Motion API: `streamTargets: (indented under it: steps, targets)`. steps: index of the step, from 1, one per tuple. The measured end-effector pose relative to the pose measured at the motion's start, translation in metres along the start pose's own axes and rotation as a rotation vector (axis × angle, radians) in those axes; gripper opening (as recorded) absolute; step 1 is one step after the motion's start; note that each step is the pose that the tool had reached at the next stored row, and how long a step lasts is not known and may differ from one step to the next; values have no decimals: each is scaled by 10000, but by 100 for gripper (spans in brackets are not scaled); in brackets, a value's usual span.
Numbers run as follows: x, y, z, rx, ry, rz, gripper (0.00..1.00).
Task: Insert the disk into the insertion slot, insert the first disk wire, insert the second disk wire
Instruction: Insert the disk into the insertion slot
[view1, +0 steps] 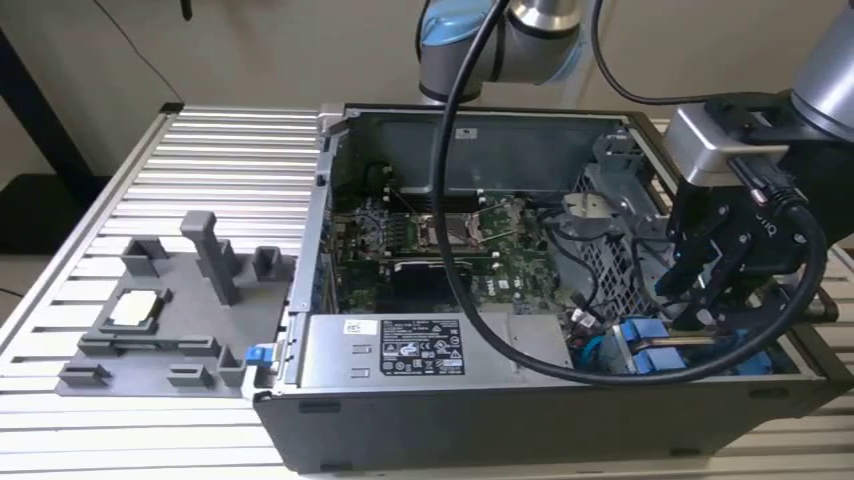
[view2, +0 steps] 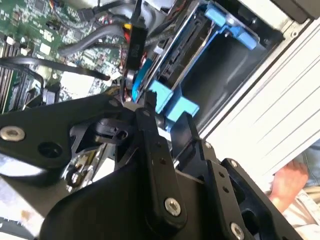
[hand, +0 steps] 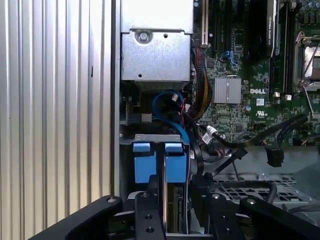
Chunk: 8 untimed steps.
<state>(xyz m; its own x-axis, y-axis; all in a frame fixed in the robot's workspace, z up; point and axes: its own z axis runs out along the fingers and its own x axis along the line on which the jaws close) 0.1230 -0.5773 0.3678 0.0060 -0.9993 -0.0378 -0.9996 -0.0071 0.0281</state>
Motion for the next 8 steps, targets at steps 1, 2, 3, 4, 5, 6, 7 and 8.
streamTargets:
  steps: [1, 2, 3, 4, 5, 6, 7, 8]
  targets:
    - [-1, 1, -27, 0, -1, 1, 40]
    - [-3, 2, -67, 0, -2, 1, 40]
    - [-4, 3, -112, 0, -1, 1, 40]
    - [-6, 5, -156, 0, -3, 1, 40]
    - [-8, 6, -204, 0, -1, 1, 40]
    - [-9, 7, -249, 0, 1, 1, 40]
    - [-11, 9, -293, -1, 1, 1, 40]
    - [-13, 10, -341, 0, 4, 1, 40]
